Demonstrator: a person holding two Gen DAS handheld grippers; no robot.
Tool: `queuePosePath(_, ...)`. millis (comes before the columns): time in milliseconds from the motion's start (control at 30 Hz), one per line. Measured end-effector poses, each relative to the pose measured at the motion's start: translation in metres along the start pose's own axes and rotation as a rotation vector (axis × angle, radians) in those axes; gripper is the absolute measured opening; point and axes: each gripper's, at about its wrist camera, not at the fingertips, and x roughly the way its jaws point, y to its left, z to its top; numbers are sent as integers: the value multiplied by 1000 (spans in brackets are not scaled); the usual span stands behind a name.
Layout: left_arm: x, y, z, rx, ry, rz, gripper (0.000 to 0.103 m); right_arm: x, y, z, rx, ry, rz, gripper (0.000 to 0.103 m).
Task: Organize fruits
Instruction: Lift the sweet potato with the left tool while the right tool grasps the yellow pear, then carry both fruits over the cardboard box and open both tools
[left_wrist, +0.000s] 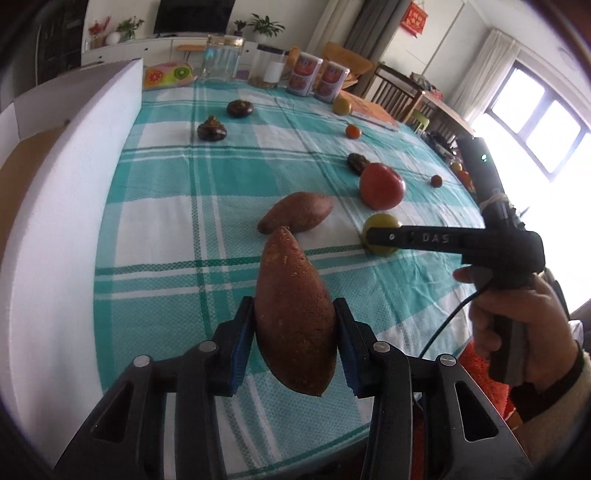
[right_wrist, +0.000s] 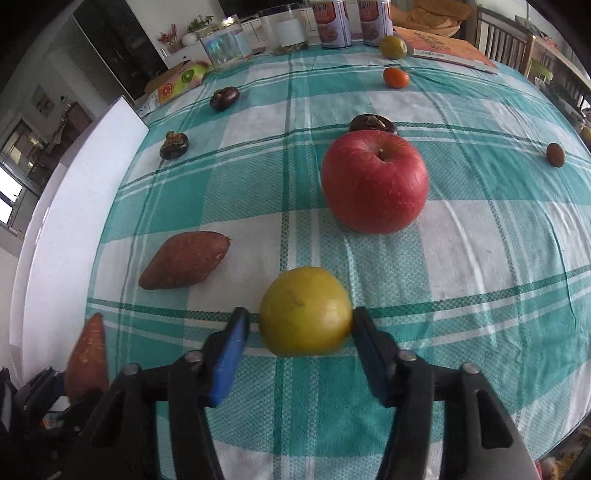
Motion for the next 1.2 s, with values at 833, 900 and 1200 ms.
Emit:
queuePosePath(833,-130,161,10,-252,-186,305,43,-79,161,-6,-112,-65,537,51)
queuePosePath(900,-128,172,4,-270,-173,345,43,-81,216,-15,-214,-38,602,51)
queuePosePath(1200,-127,198,-15,-331,-135,416,44,-33,340,-55,-521,5,443,52)
